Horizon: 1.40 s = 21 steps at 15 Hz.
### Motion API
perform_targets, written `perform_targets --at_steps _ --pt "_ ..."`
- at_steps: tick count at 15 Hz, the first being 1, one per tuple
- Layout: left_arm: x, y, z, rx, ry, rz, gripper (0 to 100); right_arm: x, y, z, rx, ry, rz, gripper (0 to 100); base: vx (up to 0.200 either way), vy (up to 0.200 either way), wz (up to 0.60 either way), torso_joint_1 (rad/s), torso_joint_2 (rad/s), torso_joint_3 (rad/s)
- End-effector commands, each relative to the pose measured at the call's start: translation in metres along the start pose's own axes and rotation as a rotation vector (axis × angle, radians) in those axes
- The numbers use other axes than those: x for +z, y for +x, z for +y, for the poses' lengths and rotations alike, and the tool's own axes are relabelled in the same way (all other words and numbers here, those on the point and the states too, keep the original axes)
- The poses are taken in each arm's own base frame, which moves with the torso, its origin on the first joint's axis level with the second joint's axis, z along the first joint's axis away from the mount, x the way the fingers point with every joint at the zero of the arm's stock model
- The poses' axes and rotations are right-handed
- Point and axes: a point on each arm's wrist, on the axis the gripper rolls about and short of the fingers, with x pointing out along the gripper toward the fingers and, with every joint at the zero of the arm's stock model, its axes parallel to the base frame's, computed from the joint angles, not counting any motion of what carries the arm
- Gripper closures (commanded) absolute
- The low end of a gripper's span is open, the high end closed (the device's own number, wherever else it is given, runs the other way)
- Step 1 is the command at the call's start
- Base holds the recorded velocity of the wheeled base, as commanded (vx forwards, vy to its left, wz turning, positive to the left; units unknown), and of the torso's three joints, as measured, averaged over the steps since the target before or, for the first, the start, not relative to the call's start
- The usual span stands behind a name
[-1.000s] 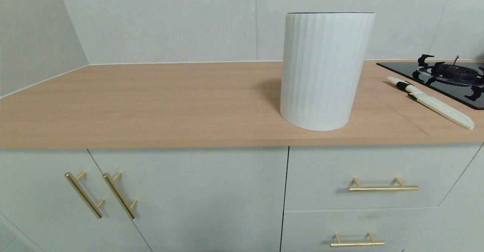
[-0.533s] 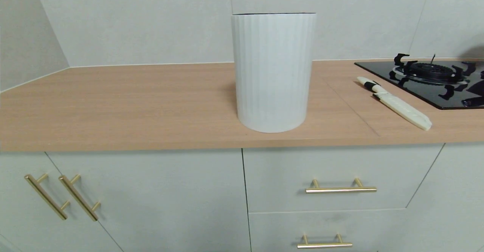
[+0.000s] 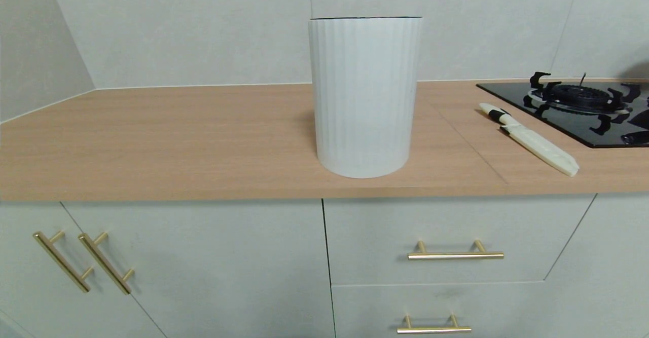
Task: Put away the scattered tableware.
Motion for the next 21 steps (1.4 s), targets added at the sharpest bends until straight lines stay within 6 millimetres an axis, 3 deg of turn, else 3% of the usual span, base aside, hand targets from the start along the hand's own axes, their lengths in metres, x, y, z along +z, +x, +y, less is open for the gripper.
perform_targets --at_steps 1,7,21 --pt "0.0000 0.0000 0.0000 0.002 0.000 0.000 0 0.0000 0.0001 0.0000 0.001 0.000 0.001 0 0.000 0.000 0.00 0.000 0.00 0.000" --pt "0.0000 0.0000 0.0000 0.002 0.000 0.000 0 0.0000 0.0001 0.0000 0.001 -0.001 0.001 0 0.000 0.000 0.00 0.037 -0.13 -0.091" --pt "0.0000 0.0000 0.0000 0.000 0.000 0.000 0 0.0000 0.0001 0.0000 0.003 -0.001 0.001 0 0.000 0.000 0.00 0.174 -0.46 -0.290"
